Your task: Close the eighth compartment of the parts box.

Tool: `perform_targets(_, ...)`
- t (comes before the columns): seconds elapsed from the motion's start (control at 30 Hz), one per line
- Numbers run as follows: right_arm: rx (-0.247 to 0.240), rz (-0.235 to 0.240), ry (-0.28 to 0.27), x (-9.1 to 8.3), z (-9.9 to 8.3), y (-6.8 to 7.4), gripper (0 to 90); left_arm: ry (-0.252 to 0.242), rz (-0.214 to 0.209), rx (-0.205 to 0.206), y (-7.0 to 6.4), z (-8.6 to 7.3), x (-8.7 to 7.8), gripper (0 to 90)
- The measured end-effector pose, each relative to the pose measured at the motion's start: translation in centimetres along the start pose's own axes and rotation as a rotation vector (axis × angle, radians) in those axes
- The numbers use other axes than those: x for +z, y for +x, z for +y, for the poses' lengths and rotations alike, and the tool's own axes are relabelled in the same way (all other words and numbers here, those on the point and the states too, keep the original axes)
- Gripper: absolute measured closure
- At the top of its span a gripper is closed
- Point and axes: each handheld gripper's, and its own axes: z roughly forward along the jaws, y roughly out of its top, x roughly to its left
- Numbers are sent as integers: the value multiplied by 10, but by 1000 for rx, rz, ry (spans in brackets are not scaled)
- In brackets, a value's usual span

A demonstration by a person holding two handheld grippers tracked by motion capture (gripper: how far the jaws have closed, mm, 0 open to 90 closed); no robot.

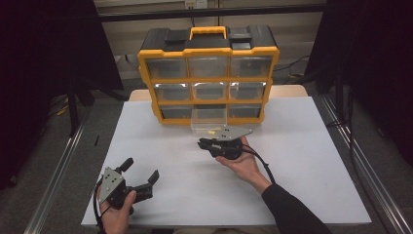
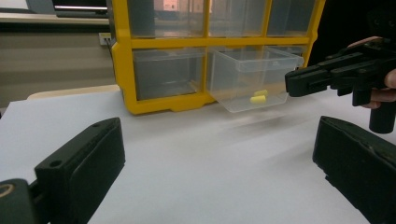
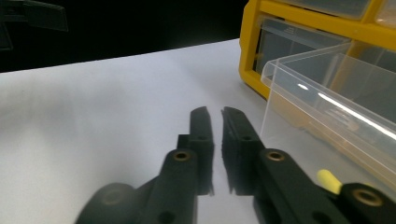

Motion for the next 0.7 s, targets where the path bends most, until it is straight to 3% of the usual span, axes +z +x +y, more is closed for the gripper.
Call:
perform_targets(0.1, 4, 3, 6, 4, 1, -2, 894, 1, 0, 3, 0, 0, 0, 24)
perform_targets(0.3, 11, 12, 9, 10, 5, -5, 900, -1, 3, 4, 1, 0, 0, 25)
perform_targets(0.7, -7, -40, 41, 18, -1, -17, 900, -2, -2, 2, 0, 0, 1, 25)
